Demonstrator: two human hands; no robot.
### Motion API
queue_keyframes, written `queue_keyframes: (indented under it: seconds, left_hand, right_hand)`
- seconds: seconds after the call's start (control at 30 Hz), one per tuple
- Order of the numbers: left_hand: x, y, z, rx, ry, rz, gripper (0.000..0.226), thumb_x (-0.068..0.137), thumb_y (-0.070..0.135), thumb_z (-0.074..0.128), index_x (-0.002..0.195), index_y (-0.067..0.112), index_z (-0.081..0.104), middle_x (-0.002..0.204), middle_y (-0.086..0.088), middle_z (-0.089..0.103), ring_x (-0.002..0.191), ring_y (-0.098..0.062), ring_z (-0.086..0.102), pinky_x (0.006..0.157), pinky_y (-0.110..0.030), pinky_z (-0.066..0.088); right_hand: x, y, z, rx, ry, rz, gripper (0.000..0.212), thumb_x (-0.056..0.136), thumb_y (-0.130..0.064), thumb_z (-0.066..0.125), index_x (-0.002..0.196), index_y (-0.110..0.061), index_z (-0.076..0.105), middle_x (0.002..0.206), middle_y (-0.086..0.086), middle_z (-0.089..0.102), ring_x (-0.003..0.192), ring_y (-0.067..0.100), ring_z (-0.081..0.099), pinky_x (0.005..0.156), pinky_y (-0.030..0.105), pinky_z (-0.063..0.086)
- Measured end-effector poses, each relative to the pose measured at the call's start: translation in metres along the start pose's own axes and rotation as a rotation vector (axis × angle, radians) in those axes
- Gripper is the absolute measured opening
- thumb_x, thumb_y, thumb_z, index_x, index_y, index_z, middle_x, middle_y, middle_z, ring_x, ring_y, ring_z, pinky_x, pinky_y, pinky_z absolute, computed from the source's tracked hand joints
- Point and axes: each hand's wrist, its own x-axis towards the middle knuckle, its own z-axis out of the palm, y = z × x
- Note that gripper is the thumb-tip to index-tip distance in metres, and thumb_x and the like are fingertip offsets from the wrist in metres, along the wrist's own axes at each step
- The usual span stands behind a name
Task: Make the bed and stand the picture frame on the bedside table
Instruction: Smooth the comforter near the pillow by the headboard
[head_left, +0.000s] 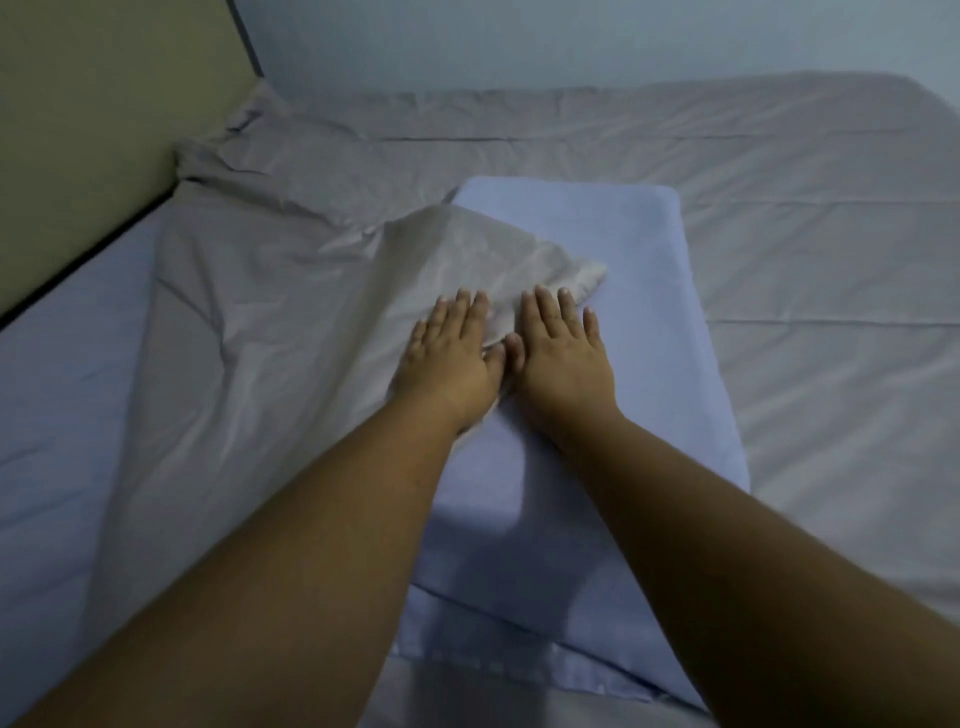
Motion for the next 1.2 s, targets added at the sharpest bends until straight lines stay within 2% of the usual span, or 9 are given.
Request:
queue_keyframes:
  seconds: [0.13, 0.27, 0.47, 0.57, 0.7, 0.8, 0.93, 1.07, 1.2]
  left_hand:
    - [0.017, -0.001, 0.022, 0.058, 0.022, 0.012, 0.067, 0.095, 0.051, 0.023, 0.151, 0.02, 0.006, 0.161, 0.001, 0.006, 0.149, -0.018, 0.002, 0.121, -0.037, 0.001]
    - [0.02, -0.002, 0.042, 0.137, 0.048, 0.035, 0.072, 0.093, 0.058, 0.021, 0.151, 0.017, 0.007, 0.161, -0.001, 0.006, 0.149, -0.018, 0.002, 0.121, -0.037, -0.001]
    - [0.035, -0.003, 0.056, 0.129, 0.088, 0.056, 0.056, 0.1, 0.038, 0.024, 0.151, 0.017, 0.014, 0.16, 0.0, 0.015, 0.148, -0.017, 0.011, 0.12, -0.033, 0.003]
    - [0.04, -0.001, 0.054, 0.067, 0.073, 0.063, 0.052, 0.1, 0.031, 0.027, 0.149, 0.016, 0.02, 0.159, -0.001, 0.02, 0.147, -0.017, 0.015, 0.12, -0.031, 0.006]
    - [0.034, 0.002, 0.034, -0.03, 0.043, 0.076, 0.047, 0.1, 0.024, 0.031, 0.146, 0.012, 0.031, 0.154, -0.008, 0.033, 0.142, -0.022, 0.029, 0.116, -0.032, 0.02]
    - [0.015, -0.011, 0.004, -0.026, -0.011, 0.075, 0.041, 0.097, 0.013, 0.038, 0.137, 0.014, 0.044, 0.139, -0.012, 0.05, 0.124, -0.031, 0.05, 0.103, -0.04, 0.039]
    - [-0.015, -0.071, -0.055, 0.121, 0.009, 0.047, 0.04, 0.095, 0.009, 0.034, 0.134, 0.015, 0.043, 0.13, -0.012, 0.056, 0.114, -0.034, 0.057, 0.093, -0.041, 0.045]
    - [-0.039, -0.157, -0.126, 0.268, 0.013, 0.005, 0.054, 0.096, 0.01, 0.033, 0.148, 0.015, 0.02, 0.145, -0.012, 0.042, 0.124, -0.033, 0.05, 0.099, -0.04, 0.042]
    - [-0.066, -0.263, -0.19, 0.403, 0.074, 0.059, 0.059, 0.096, 0.01, 0.033, 0.15, 0.017, 0.013, 0.15, -0.011, 0.035, 0.131, -0.03, 0.043, 0.105, -0.039, 0.038]
  right_hand:
    - [0.004, 0.013, 0.023, 0.063, 0.008, 0.064, 0.055, 0.101, -0.036, 0.02, 0.15, -0.013, 0.009, 0.16, 0.006, 0.008, 0.147, 0.022, 0.0, 0.119, 0.04, -0.002]
    - [0.002, 0.019, 0.044, 0.013, 0.049, 0.187, 0.056, 0.101, -0.035, 0.017, 0.149, -0.006, 0.01, 0.158, 0.012, 0.013, 0.147, 0.026, 0.004, 0.119, 0.041, -0.004]
    - [0.012, 0.023, 0.066, -0.006, 0.057, 0.181, 0.056, 0.101, -0.033, 0.018, 0.148, -0.004, 0.009, 0.158, 0.013, 0.012, 0.147, 0.025, 0.003, 0.115, 0.037, -0.011]
    - [0.012, 0.025, 0.072, -0.011, 0.114, 0.191, 0.058, 0.098, -0.034, 0.015, 0.147, -0.003, 0.016, 0.156, 0.014, 0.019, 0.146, 0.026, 0.01, 0.114, 0.035, -0.012]
    - [0.008, 0.02, 0.063, -0.006, 0.096, 0.231, 0.058, 0.098, -0.034, 0.015, 0.146, -0.002, 0.02, 0.155, 0.015, 0.022, 0.146, 0.027, 0.013, 0.116, 0.036, -0.007]
    - [0.005, 0.016, 0.043, -0.037, 0.006, 0.26, 0.057, 0.101, -0.035, 0.02, 0.147, -0.002, 0.016, 0.157, 0.016, 0.016, 0.146, 0.027, 0.009, 0.118, 0.038, -0.003]
    - [-0.002, -0.01, 0.012, -0.07, -0.056, 0.342, 0.059, 0.101, -0.035, 0.023, 0.146, 0.001, 0.016, 0.156, 0.02, 0.017, 0.145, 0.031, 0.011, 0.119, 0.041, 0.004]
    - [-0.013, -0.083, -0.003, -0.054, -0.085, 0.327, 0.058, 0.101, -0.033, 0.02, 0.148, 0.0, 0.012, 0.158, 0.017, 0.011, 0.146, 0.028, 0.007, 0.119, 0.038, 0.001]
    - [-0.015, -0.19, 0.003, -0.028, -0.056, 0.247, 0.058, 0.101, -0.034, 0.018, 0.148, -0.001, 0.011, 0.158, 0.015, 0.01, 0.147, 0.026, 0.005, 0.118, 0.036, -0.001]
